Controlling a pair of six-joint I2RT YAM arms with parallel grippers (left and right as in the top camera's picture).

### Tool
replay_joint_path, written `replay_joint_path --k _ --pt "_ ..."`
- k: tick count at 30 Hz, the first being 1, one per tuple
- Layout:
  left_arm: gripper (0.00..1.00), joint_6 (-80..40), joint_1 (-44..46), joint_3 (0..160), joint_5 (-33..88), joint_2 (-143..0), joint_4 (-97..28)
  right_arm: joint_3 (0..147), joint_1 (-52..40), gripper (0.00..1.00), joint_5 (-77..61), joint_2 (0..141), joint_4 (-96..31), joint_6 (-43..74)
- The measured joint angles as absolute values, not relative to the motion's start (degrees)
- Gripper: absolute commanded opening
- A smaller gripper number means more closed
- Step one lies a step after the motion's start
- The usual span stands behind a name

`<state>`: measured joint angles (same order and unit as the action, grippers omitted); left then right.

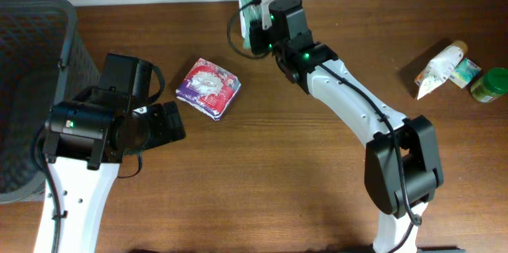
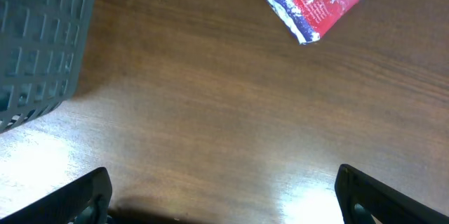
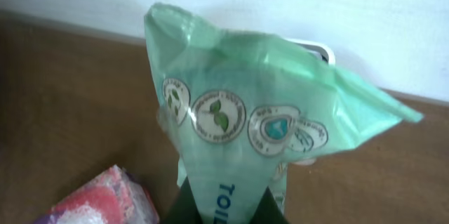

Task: Scan the item barcode
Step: 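Hold the teal wipes pack's barcode before the white scanner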

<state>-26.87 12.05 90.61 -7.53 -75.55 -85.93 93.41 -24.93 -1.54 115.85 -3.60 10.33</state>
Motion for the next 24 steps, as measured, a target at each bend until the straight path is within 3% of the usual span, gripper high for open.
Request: replay_joint_path --k 2,5,10,15,20,24 --pt "0.99 -26.9 12.1 90.6 -7.6 -75.5 -85.9 94.1 -24.1 0.05 -2.4 117.3 3.5 15.7" --pt "0.99 -26.9 12.1 90.6 -7.6 -75.5 -85.9 100.9 -21.7 0.06 -4.1 122.6 4.1 19.6" --pt "0.99 -26.9 12.1 90.6 -7.6 -75.5 -85.9 119.8 -20.1 0.06 -6.7 137.9 -3.4 24.3" --pt "0.99 -26.9 12.1 90.6 -7.6 -75.5 -85.8 120.6 -18.9 0.06 -8.6 141.7 -3.6 34.7" --pt "0.99 -26.9 12.1 90.6 -7.6 -75.5 -85.8 121.0 -18.9 0.04 -9.8 143.7 -3.1 52.9" --pt "0.99 -26.9 12.1 90.6 -7.6 -75.5 -85.8 121.0 -18.9 0.04 -10.7 144.3 -4.1 53.7"
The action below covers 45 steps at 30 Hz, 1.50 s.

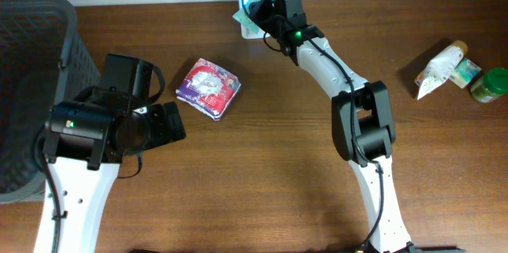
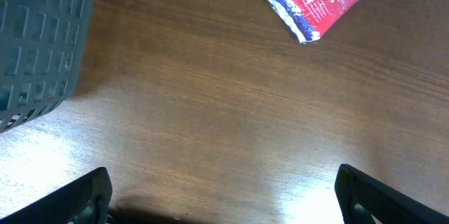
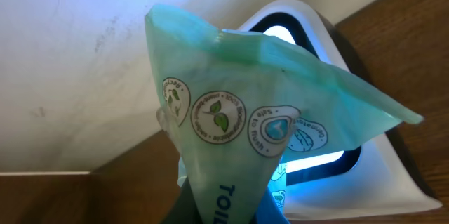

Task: Scan the item barcode

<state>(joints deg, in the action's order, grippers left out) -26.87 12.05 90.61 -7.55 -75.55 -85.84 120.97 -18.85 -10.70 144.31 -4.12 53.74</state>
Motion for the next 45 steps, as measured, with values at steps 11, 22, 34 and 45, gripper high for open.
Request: replay_joint_path --k 11,22,34,45 --pt "0.99 -26.9 12.1 90.6 -7.6 -75.5 -85.8 122.4 11.2 0.04 -5.0 127.1 -54.9 28.0" --pt "0.99 -26.9 12.1 90.6 -7.6 -75.5 -85.8 118.8 27.4 0.74 0.2 127.2 -62.3 12.5" --pt "0.99 -26.9 12.1 90.6 -7.6 -75.5 -85.8 118.8 19.5 0.99 -36.7 127.2 -64.2 8.6" --pt "0.99 -26.9 12.1 90.6 -7.6 -75.5 -85.8 118.8 -19.9 0.99 -27.0 127.2 -61.6 9.2"
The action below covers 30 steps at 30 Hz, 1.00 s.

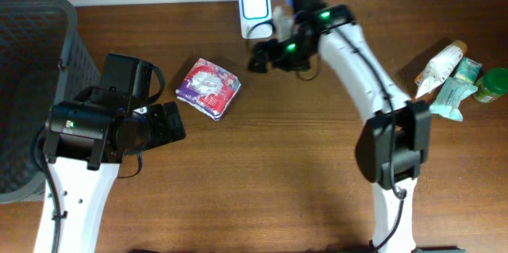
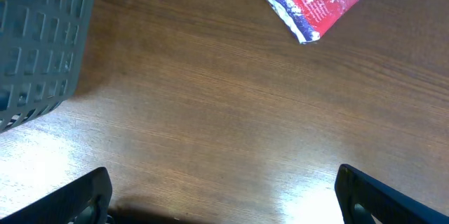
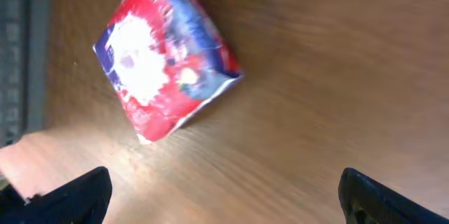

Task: Scan the item barcode

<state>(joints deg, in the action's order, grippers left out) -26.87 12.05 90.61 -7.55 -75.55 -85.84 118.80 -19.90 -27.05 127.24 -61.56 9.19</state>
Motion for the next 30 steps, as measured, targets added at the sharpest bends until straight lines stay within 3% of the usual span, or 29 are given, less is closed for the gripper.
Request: replay_joint_path --k 2,8,13,14,15,16,30 --pt "0.99 -26.9 12.1 90.6 -7.6 -75.5 -85.8 118.8 -25.8 0.99 -22.9 127.5 -62.2 13.7" --pt "0.99 -26.9 12.1 90.6 -7.6 -75.5 -85.9 118.8 -30.0 0.99 -21.4 128.2 -67.7 15.1" --pt "0.99 -26.9 12.1 90.6 -7.6 -75.5 -85.9 118.5 -30.5 1.0 -20.8 128.5 -58.5 23.9" --pt "0.99 -26.9 12.1 90.6 -7.6 -75.5 -85.8 118.5 -30.5 0.83 -20.8 128.6 -56.8 25.6" --pt "0.99 -26.9 12.1 90.6 -7.6 -75.5 -85.8 118.5 -30.5 0.84 -20.8 128.7 -55.3 27.3" --pt "0.99 -26.9 12.1 90.6 -7.6 -75.5 -85.9 118.5 -30.5 0.98 -20.8 128.7 -55.4 28.8" --pt "0.99 -26.9 12.1 90.6 -7.6 -75.5 -85.9 114.4 -32.4 1.0 -15.7 136.1 -49.2 36.3"
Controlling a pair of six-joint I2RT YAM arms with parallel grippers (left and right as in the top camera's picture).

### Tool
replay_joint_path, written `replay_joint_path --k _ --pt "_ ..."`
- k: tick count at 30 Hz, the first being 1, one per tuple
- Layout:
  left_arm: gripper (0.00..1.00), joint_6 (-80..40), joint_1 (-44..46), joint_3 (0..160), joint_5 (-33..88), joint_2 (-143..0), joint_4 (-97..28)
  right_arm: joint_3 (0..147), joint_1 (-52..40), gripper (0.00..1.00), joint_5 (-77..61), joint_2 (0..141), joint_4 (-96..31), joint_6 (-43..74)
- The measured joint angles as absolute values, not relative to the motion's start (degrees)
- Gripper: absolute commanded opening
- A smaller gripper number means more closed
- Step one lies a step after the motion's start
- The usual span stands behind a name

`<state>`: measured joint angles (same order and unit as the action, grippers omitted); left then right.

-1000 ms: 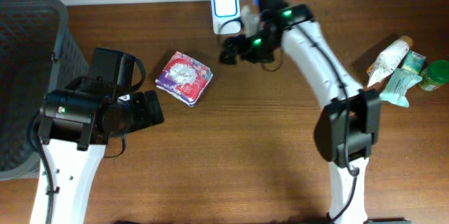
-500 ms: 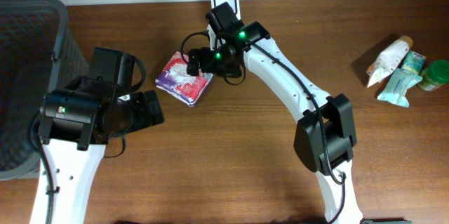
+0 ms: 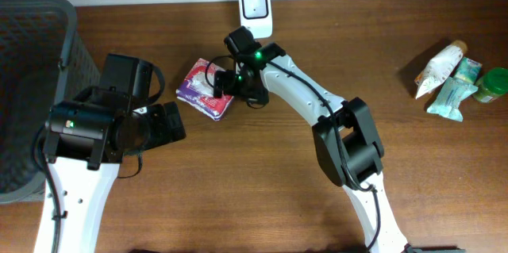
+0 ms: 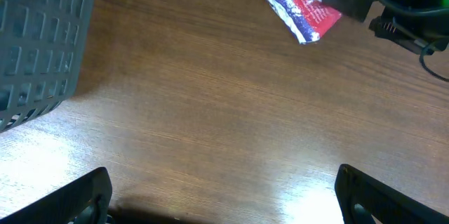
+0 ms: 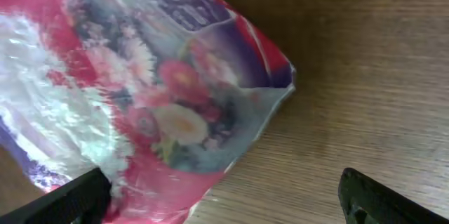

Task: Scan the item barcode

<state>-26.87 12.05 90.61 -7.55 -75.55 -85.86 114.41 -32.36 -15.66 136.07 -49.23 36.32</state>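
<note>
A red and purple flowered packet (image 3: 203, 86) lies on the wooden table, left of the white scanner (image 3: 255, 3) standing at the far edge. My right gripper (image 3: 226, 85) is open at the packet's right end. In the right wrist view the packet (image 5: 133, 90) fills the upper left, and its lower corner reaches in between the spread fingers of the right gripper (image 5: 224, 206). My left gripper (image 3: 171, 122) hangs open over bare wood, nearer than the packet (image 4: 302, 3), with nothing between its fingers (image 4: 77, 199).
A dark mesh basket (image 3: 32, 86) stands at the left edge. At the far right lie a green packet (image 3: 447, 96), a white pouch (image 3: 435, 69) and a green jar (image 3: 492, 84). The right arm's cable and wrist (image 4: 400, 6) show beyond the packet.
My right gripper was open a little way above and to the right of the flowered packet. Now it is down at the packet's right end, still open. The left arm has not moved.
My right gripper first held a green packet near the scanner, then held it before the scanner's lit blue window. Later the green packet lay among the items at the far right and the gripper was open near the flowered packet. Now it stands open at that packet.
</note>
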Motion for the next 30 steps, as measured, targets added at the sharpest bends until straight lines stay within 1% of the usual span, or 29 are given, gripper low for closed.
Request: replay_joint_path --k 3,4,5,6,7,8,9,10,11,12,14,16,18,19,22,23,24,26,27,28,29,30 --pt "0.99 -26.9 12.1 90.6 -7.6 -75.5 -85.9 114.3 -31.7 0.98 -20.9 136.1 -46.4 36.5" --pt "0.99 -26.9 12.1 90.6 -7.6 -75.5 -85.9 114.3 -31.1 0.95 -22.2 136.1 -46.3 36.6" --pt "0.99 -26.9 12.1 90.6 -7.6 -75.5 -85.8 114.2 -30.1 0.95 -23.6 136.1 -45.9 36.8" --pt "0.99 -26.9 12.1 90.6 -7.6 -75.5 -85.9 113.4 -29.4 0.91 -25.5 136.1 -44.3 37.0" --pt "0.99 -26.9 12.1 90.6 -7.5 -75.5 -85.9 111.3 -28.9 0.83 -27.5 136.2 -40.6 37.1" --pt "0.99 -26.9 12.1 90.6 -7.6 -75.5 -85.9 107.9 -28.8 0.82 -29.4 136.1 -34.5 37.1" --pt "0.99 -26.9 12.1 90.6 -7.6 -75.5 -85.8 105.5 -28.4 0.81 -32.4 136.1 -31.7 37.2" --pt "0.99 -26.9 12.1 90.6 -7.6 -75.5 -85.9 104.5 -28.1 0.76 -33.9 136.0 -30.0 37.3" --pt "0.99 -26.9 12.1 90.6 -7.6 -75.5 -85.9 103.5 -27.1 0.67 -36.4 136.0 -29.3 37.3" --pt "0.99 -26.9 12.1 90.6 -7.6 -75.5 -85.8 103.2 -26.7 0.63 -37.0 136.0 -29.3 37.3" --pt "0.99 -26.9 12.1 90.6 -7.6 -75.5 -85.8 102.5 -26.1 0.61 -37.6 136.0 -29.5 37.3" --pt "0.99 -26.9 12.1 90.6 -7.6 -75.5 -85.9 102.5 -26.1 0.49 -37.6 136.0 -29.5 36.9" --pt "0.99 -26.9 12.1 90.6 -7.6 -75.5 -85.9 102.3 -26.1 0.41 -37.6 136.0 -30.0 35.5" --pt "0.99 -26.9 12.1 90.6 -7.6 -75.5 -85.8 102.3 -26.1 0.34 -37.6 136.0 -31.1 34.0" --pt "0.99 -26.9 12.1 90.6 -7.6 -75.5 -85.9 102.2 -25.2 0.34 -37.4 135.5 -37.9 26.5" --pt "0.99 -26.9 12.1 90.6 -7.6 -75.5 -85.9 102.0 -24.3 0.3 -34.6 133.7 -41.9 23.1" --pt "0.99 -26.9 12.1 90.6 -7.6 -75.5 -85.8 101.8 -24.0 0.28 -32.2 132.1 -43.6 21.6" --pt "0.99 -26.9 12.1 90.6 -7.6 -75.5 -85.9 101.7 -24.0 0.29 -26.6 127.5 -47.5 19.1" --pt "0.99 -26.9 12.1 90.6 -7.6 -75.5 -85.8 101.7 -24.0 0.36 -24.3 124.5 -48.9 18.2" --pt "0.99 -26.9 12.1 90.6 -7.6 -75.5 -85.9 101.7 -24.0 0.49 -23.4 123.2 -50.0 17.9" --pt "0.99 -26.9 12.1 90.6 -7.6 -75.5 -85.9 101.7 -24.0 0.71 -22.5 121.9 -52.9 17.4" --pt "0.99 -26.9 12.1 90.6 -7.6 -75.5 -85.8 101.7 -24.0 0.85 -21.8 121.3 -53.9 17.3"
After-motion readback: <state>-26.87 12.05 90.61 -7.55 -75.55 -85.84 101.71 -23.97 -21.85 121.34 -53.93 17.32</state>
